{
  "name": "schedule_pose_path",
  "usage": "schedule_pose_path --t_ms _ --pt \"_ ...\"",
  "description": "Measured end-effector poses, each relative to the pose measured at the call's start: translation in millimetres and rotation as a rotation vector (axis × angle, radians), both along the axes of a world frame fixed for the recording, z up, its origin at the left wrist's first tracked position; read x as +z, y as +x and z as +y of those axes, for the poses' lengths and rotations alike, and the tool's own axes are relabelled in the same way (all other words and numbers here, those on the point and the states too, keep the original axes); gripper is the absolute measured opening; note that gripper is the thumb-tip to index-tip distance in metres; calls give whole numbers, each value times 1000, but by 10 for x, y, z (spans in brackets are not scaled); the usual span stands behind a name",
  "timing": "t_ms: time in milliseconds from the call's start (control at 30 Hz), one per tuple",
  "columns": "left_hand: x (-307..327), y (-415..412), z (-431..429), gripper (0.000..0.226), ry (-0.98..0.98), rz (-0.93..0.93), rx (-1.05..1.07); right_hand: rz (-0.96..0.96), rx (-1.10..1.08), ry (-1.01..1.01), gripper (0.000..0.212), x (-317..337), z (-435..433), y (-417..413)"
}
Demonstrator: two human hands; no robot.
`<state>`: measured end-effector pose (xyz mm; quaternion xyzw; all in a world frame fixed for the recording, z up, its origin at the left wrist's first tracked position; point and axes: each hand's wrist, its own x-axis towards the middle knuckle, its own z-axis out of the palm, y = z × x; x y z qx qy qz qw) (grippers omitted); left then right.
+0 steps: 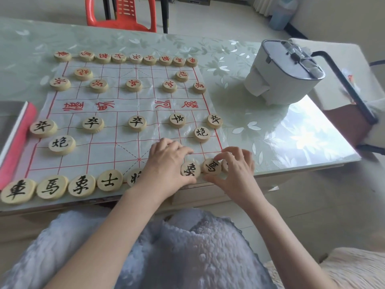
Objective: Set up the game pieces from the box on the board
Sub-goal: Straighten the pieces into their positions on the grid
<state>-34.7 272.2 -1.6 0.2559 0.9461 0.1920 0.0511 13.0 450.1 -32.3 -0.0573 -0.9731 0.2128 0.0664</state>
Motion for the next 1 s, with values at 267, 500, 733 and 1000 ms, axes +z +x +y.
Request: schedule_pose_path --t_ms 267,500,733,1000 --pt "-110 -15 72 61 -34 16 -4 -150 125 18 56 110 46 39" --pt "-128 -16 77 57 -21 17 3 -59 61 7 46 29 46 11" --pt "-118 2 59 65 -23 -14 -10 -72 1 -146 67 55 232 98" --pt "-23 -46 -88 74 -34 -79 6 -127 2 -331 56 32 431 122"
